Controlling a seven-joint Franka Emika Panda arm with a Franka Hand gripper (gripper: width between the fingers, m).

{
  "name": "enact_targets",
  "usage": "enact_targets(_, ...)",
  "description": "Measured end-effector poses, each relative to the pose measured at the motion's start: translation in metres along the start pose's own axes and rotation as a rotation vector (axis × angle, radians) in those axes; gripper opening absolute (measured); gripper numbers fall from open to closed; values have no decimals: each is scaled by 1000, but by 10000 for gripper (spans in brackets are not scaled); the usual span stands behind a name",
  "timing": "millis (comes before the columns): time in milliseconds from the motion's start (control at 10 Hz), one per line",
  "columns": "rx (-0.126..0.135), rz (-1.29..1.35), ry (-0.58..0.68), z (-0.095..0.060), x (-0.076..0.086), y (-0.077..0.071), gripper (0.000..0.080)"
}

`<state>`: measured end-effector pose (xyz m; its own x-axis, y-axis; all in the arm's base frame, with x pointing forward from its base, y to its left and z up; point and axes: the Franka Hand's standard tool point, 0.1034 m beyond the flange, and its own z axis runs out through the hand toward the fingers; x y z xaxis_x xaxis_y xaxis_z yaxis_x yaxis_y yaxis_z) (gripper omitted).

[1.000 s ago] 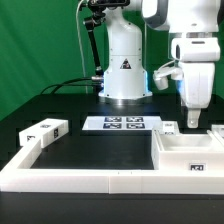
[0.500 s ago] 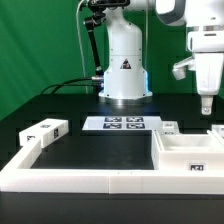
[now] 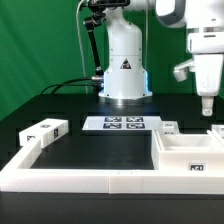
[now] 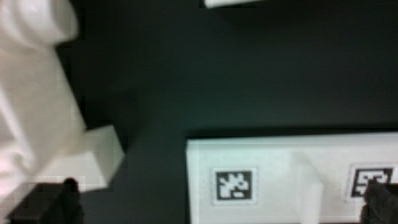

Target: Assemble cabinet

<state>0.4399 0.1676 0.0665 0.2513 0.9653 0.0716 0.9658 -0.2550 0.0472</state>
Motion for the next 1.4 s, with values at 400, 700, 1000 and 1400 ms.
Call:
enact_targets(400, 26, -1, 24, 23, 15, -18, 797)
enact_targets(700, 52, 2, 35, 43, 19, -30, 797)
enact_targets(1000, 62, 8, 37, 50, 24, -31, 797)
enact_targets(1400, 71, 24, 35, 55, 26, -33, 663)
